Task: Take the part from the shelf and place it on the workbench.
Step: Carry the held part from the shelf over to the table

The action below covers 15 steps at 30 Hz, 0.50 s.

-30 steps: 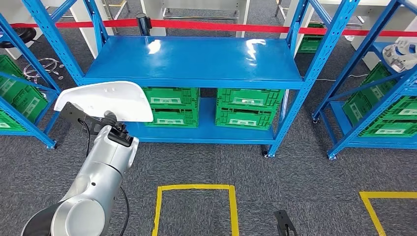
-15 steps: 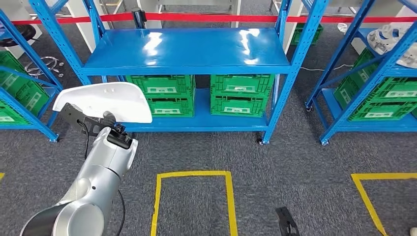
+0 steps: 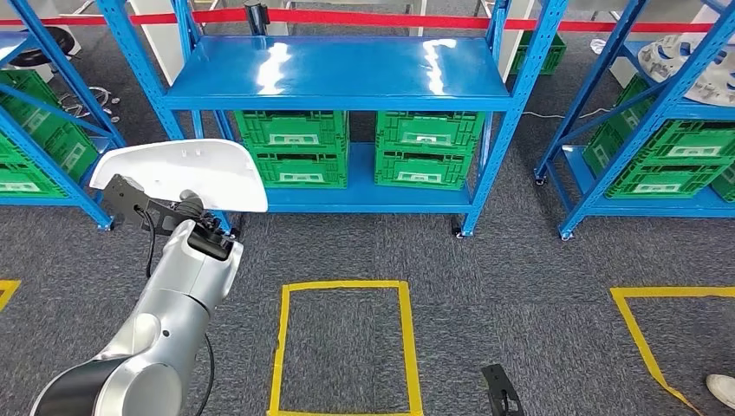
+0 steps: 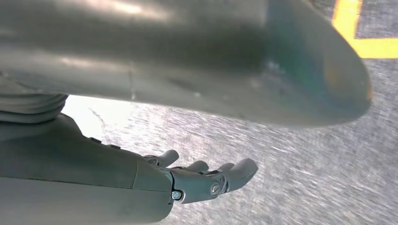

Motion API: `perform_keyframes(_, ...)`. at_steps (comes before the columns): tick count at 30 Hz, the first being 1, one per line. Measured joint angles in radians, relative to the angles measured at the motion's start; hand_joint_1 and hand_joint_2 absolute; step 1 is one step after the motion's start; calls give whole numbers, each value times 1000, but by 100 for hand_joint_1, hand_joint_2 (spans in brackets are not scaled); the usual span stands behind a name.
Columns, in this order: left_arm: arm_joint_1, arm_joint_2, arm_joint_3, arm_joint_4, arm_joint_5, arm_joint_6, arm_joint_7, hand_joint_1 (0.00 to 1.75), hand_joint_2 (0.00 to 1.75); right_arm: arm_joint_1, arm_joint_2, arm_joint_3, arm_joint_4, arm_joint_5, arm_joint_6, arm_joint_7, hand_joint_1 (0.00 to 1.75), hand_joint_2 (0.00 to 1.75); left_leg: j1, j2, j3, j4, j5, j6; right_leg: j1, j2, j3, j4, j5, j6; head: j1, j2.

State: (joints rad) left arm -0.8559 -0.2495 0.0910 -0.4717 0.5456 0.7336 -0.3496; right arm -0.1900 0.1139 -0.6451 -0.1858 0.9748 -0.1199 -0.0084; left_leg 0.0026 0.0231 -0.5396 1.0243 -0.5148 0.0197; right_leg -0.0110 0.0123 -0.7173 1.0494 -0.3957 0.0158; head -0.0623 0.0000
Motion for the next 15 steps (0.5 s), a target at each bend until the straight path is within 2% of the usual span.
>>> perform_keyframes(2, 0, 0, -6, 0, 2, 0, 1, 175, 175, 0, 1, 0, 0, -2, 0, 0, 0, 0, 1, 3, -27, -1, 27, 8, -1, -5, -34, 108, -107, 7, 0, 0)
perform_keyframes(3, 1, 0, -8, 0, 3, 0, 1, 175, 175, -1, 1, 0, 0, -2, 0, -2, 0, 0, 1, 3, -44, 0, 40, 9, -1, -7, -49, 178, -150, 9, 0, 0)
perform_keyframes(4, 2, 0, -9, 0, 5, 0, 1, 175, 175, -1, 1, 0, 0, -4, 1, -3, 0, 0, 0, 4, -60, 1, 53, 9, 0, -7, -56, 238, -170, 10, 0, 0)
perform_keyframes(5, 3, 0, -10, 0, 7, 0, 1, 175, 175, -1, 1, 0, 0, -5, 1, -6, 0, 0, -1, 5, -76, 2, 65, 8, 1, -8, -49, 272, -164, 9, 0, 0)
perform_keyframes(6, 4, 0, -12, 0, 10, 0, 0, 175, 175, -1, 1, 0, 0, -5, 1, -9, 0, 0, -2, 5, -91, 4, 76, 6, 2, -8, -26, 271, -141, 6, 0, 0)
perform_keyframes(7, 5, 0, -14, 0, 11, 0, 0, 175, 175, -1, 1, 0, 0, -6, 2, -13, 0, 0, -2, 5, -105, 5, 87, 4, 3, -6, 17, 234, -115, 0, 0, 0)
perform_keyframes(8, 5, 0, -17, -2, 14, 0, 0, 175, 175, -2, 0, 0, 0, -7, 2, -15, 0, 0, -3, 5, -116, 7, 97, 2, 6, -1, 76, 166, -105, -7, 0, 0)
perform_keyframes(9, 5, 0, -22, -4, 16, 1, -2, 175, 175, -2, 0, 0, 0, -7, 2, -17, 0, 0, -4, 5, -125, 8, 107, -2, 8, 5, 137, 84, -112, -15, 0, 0)
perform_keyframes(10, 4, -1, -27, -6, 18, 3, -3, 175, 175, -2, -1, 0, -1, -8, 2, -17, 0, 0, -5, 6, -130, 6, 117, -7, 11, 11, 182, 18, -125, -21, 0, 0)
perform_keyframes(11, 3, -2, -32, -8, 21, 5, -4, 175, 175, -2, -2, 0, -1, -8, 2, -17, 0, 0, -4, 6, -132, 4, 127, -12, 14, 16, 209, -27, -138, -26, 0, 0)
perform_keyframes(12, 3, -2, -36, -9, 22, 7, -5, 175, 175, -2, -2, 0, -1, -9, 1, -17, 0, 0, -4, 5, -133, -1, 138, -19, 16, 16, 215, -46, -140, -29, 0, 0)
perform_keyframes(13, 4, -1, -39, -8, 23, 8, -5, 175, 175, -1, -2, 0, -1, -9, 1, -17, 0, 0, -3, 4, -135, -5, 146, -26, 15, 15, 209, -48, -129, -33, 0, 0)
perform_keyframes(14, 5, 1, -41, -8, 23, 8, -5, 175, 175, 0, -1, 0, -1, -10, 1, -17, 0, 0, -1, 0, -141, -3, 141, -33, 13, 14, 203, -52, -118, -38, 1, 0)
perform_keyframes(15, 5, 3, -42, -8, 24, 9, -5, 175, 175, 0, -1, 0, 0, -10, 1, -17, 0, 0, -1, -5, -149, 8, 122, -39, 10, 13, 194, -55, -105, -44, 1, 0)
